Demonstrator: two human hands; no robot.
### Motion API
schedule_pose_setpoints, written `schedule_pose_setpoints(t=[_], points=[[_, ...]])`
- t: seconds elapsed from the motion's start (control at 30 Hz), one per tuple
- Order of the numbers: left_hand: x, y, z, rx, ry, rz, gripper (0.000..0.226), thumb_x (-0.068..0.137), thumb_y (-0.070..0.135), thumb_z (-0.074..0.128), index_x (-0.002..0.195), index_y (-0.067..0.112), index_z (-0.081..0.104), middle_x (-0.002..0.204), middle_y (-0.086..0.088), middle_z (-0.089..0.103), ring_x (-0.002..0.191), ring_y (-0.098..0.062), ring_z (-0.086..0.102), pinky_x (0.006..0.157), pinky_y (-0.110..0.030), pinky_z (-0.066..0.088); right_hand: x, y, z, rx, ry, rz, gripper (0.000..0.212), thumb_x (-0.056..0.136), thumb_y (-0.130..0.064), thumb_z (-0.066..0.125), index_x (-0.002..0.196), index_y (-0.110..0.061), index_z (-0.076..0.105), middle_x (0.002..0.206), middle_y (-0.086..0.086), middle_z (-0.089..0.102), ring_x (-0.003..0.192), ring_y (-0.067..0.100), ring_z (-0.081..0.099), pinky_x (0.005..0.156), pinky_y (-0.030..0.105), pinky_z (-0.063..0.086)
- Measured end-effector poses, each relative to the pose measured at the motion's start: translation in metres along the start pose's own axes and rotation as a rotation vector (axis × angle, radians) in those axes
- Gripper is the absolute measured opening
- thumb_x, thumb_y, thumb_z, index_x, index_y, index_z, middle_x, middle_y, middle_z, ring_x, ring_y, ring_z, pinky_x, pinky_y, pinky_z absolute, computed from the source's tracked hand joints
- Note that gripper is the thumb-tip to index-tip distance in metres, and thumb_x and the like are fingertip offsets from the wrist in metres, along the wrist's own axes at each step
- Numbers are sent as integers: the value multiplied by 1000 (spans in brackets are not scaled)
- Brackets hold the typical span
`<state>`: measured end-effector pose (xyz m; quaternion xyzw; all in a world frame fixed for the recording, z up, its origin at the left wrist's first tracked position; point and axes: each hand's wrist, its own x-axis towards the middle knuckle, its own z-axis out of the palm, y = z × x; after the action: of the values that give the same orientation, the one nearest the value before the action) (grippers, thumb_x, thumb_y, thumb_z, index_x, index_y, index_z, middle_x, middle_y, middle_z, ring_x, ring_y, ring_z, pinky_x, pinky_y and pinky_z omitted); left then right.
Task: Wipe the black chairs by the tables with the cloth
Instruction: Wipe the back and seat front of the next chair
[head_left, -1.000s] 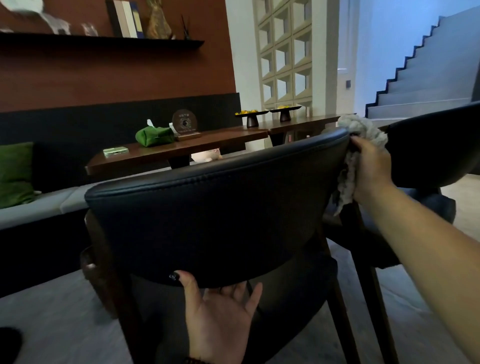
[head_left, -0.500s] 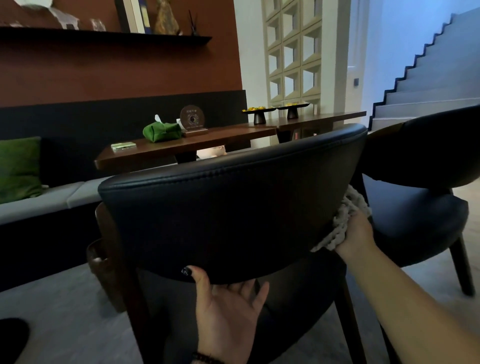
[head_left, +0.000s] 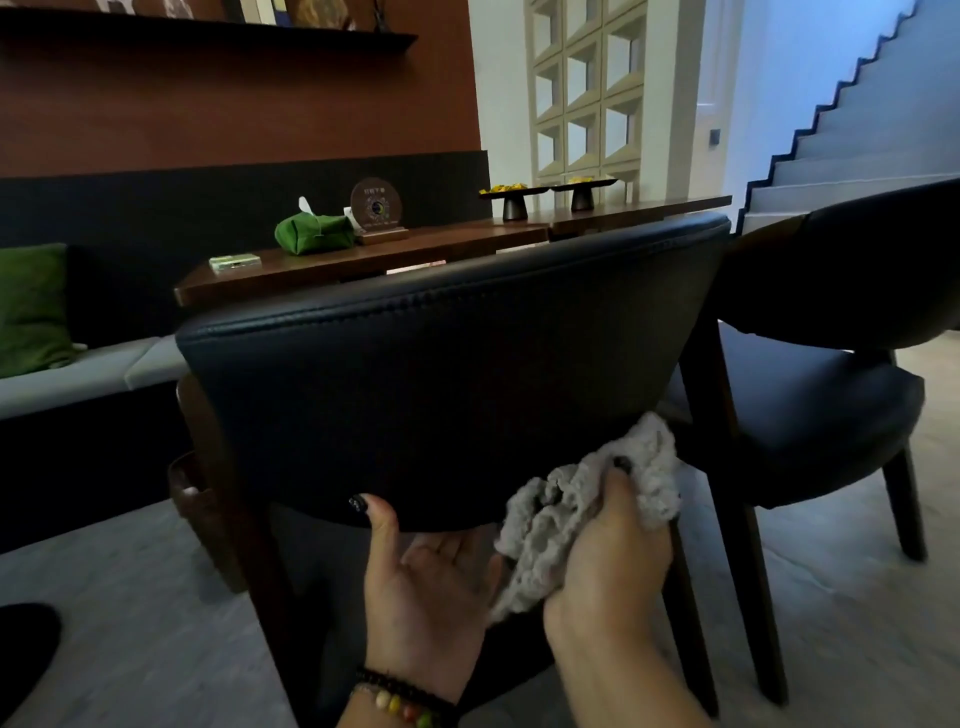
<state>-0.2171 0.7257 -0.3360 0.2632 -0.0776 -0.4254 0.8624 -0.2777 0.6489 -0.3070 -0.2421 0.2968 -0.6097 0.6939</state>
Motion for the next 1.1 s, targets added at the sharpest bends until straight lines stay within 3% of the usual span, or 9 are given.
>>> schedule_pose_setpoints(t=[0.13,0.2,0.37,0.47,0.6,0.7,0.87,1.0,1.1], points=[[0,-2,4,-51,70,67,99,56,82,64,130,17,57,125,-7,65,122,-28,57,105,-50,35,6,-58,8,-34,-176,-550,30,95,-21,54,125,-21,58,120,-5,67,115,5,61,96,25,50],[-1,-2,3,-96,66,70,98,57,80,67,131,16,54,125,-8,65,120,-30,58,105,-51,36,18,-83,24,-124,-238,-750,39,95,-19,53,132,-7,53,130,4,61,123,10,56,102,29,48],[-4,3,2,-116,46,38,104,51,81,70,130,15,55,124,-9,65,121,-30,56,103,-52,37,34,-90,57,-222,-267,-781,53,97,-22,49,144,1,38,143,12,49,134,20,47,109,30,40],[-4,3,0,-99,56,5,100,54,82,66,128,14,59,124,-9,66,120,-30,57,106,-51,35,10,-55,48,-316,-294,-1001,54,99,-14,46,146,6,30,151,24,35,143,34,31,117,50,28],[-10,6,1,-126,-114,-65,103,54,74,75,132,10,57,134,-15,57,126,-37,52,112,-51,28,-11,-8,17,-690,-629,-1488,45,105,-30,40,146,-12,32,154,22,21,147,42,13,113,65,23],[-8,5,5,-131,-52,-54,99,57,76,70,131,10,58,130,-14,61,123,-34,55,111,-52,30,11,-26,15,-819,-723,-1824,51,94,-31,65,139,-21,44,150,15,28,148,34,18,108,65,31],[-8,5,6,-72,8,-37,91,62,77,60,127,13,62,125,-11,65,116,-32,61,105,-49,38,5,-40,39,-610,-676,-1719,37,98,-33,55,132,-16,53,148,18,38,146,36,23,107,65,31],[-13,12,3,-89,-188,-17,68,88,66,51,132,15,58,139,-6,55,128,-25,52,95,-40,49,10,-20,14,-892,-965,-2025,25,95,-26,62,117,-21,72,137,7,53,135,25,45,95,62,45],[-9,11,1,-81,-139,-7,71,83,71,52,124,15,66,132,-7,60,121,-27,58,90,-42,52,24,-41,16,-914,-979,-2144,25,100,-23,55,120,-19,70,140,7,52,135,24,46,107,61,35]])
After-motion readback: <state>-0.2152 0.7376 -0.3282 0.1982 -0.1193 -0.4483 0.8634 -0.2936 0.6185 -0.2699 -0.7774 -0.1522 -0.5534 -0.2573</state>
